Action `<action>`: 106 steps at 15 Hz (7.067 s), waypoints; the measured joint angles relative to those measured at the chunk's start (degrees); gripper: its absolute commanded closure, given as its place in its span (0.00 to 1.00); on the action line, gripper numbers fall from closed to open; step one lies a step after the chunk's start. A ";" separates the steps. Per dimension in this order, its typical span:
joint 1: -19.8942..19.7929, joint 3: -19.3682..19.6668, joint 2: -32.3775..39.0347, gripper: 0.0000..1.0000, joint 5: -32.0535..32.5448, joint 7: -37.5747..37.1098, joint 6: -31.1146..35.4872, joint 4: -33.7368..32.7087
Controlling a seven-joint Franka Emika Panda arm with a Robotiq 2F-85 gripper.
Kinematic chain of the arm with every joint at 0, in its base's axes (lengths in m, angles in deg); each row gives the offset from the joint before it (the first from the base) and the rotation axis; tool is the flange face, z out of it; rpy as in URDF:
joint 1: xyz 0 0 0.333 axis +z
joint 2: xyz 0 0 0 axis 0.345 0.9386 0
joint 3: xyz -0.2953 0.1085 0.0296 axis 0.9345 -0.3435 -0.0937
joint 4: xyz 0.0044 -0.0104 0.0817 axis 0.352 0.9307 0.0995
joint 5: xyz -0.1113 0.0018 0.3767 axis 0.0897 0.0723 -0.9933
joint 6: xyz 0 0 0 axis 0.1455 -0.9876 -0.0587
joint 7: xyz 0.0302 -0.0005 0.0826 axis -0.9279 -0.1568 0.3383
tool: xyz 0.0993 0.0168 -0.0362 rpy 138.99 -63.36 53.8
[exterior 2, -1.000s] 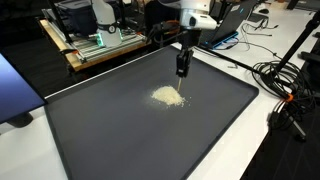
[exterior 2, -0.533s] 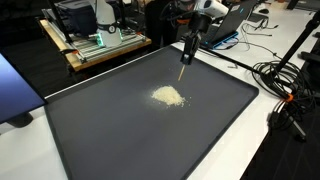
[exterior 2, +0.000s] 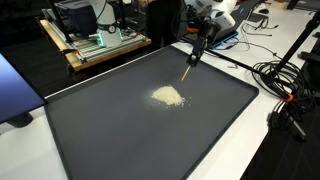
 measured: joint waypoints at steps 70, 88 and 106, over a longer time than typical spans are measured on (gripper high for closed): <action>-40.53 -9.22 8.40 0.96 -68.05 73.11 -8.64 -25.20; -46.80 -10.37 28.74 0.96 -81.40 65.99 -18.97 -47.42; -47.82 -9.34 19.60 0.96 -83.18 57.41 -8.63 -33.52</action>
